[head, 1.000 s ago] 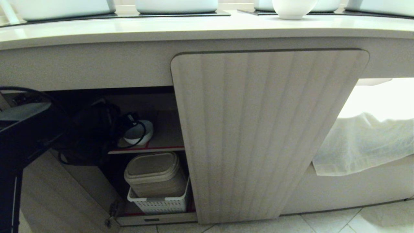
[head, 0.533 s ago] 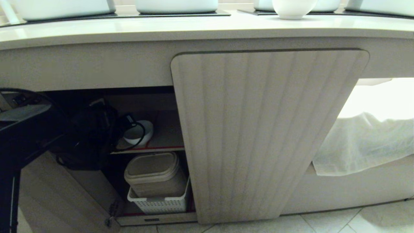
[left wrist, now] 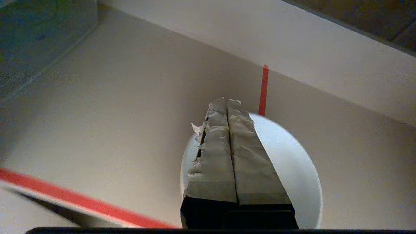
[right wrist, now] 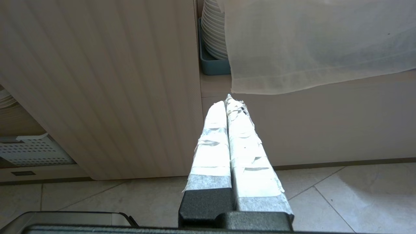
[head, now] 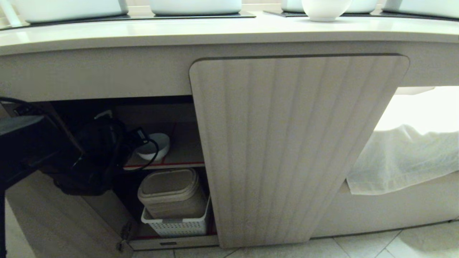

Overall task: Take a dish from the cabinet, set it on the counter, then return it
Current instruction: Close the cabinet door

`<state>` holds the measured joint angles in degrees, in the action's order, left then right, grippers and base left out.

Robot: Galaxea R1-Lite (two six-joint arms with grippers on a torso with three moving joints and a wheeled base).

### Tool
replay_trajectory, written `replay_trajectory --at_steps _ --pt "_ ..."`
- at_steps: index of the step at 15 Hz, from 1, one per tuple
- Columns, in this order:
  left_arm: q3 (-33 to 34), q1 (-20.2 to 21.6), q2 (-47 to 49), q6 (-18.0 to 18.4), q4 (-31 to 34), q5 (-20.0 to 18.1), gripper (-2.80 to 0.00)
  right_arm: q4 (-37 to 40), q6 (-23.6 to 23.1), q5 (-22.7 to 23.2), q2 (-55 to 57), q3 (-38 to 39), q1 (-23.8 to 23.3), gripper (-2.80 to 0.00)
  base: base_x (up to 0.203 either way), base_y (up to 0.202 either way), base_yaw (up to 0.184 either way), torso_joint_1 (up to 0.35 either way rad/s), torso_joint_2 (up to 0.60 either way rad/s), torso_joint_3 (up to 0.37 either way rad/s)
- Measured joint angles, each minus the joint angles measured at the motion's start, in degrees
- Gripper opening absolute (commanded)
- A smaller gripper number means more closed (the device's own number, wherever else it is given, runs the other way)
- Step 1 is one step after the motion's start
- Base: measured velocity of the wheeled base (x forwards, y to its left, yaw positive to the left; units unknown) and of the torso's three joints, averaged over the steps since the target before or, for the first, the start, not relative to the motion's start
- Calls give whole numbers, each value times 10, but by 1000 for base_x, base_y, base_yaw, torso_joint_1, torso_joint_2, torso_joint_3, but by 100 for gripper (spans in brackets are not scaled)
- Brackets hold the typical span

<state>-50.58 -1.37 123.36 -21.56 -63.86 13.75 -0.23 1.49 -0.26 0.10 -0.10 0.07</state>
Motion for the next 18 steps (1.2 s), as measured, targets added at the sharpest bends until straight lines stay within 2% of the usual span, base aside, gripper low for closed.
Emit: replay_trajectory --at_steps 7,14,18 --pt "81 -5 -45 2 -47 1 -280 0 0 0 0 0 0 -280 0 0 0 0 0 0" --pt "166 -4 -116 13 -48 0 -280 0 0 0 0 0 0 -280 0 0 0 0 0 0" --pt "211 -3 -161 37 -48 -1 -280 0 0 0 0 0 0 -280 0 0 0 0 0 0"
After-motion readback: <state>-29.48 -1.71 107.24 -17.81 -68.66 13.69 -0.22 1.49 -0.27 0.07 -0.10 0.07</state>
